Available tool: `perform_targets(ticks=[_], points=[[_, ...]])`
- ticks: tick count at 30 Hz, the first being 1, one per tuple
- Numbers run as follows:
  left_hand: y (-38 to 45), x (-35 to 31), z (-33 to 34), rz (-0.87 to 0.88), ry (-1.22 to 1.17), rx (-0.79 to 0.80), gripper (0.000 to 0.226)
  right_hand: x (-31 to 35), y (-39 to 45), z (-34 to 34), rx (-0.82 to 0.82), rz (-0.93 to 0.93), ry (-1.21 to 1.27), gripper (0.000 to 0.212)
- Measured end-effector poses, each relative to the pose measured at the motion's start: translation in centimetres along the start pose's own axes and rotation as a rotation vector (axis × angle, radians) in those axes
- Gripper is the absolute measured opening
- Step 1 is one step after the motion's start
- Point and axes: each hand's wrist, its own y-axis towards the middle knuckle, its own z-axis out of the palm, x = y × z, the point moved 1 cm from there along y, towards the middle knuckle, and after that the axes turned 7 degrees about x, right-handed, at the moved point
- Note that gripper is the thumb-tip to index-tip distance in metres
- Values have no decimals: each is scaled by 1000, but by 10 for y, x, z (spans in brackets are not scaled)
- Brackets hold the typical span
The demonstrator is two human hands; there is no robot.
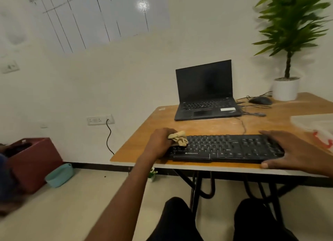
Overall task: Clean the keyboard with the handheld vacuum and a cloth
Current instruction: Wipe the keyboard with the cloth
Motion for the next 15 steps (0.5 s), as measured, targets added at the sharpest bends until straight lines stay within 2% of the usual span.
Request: perform_targets(ticks=[4, 11, 15], points=[[8, 3, 2, -37, 48, -40, 28, 1, 0, 2, 3, 9, 2, 129], [-10, 55, -22, -174, 44, -71, 25, 2, 1, 4, 7, 19, 17, 129], [-8, 41, -10, -94, 22, -90, 25, 1, 1, 2, 14, 22, 16, 121]])
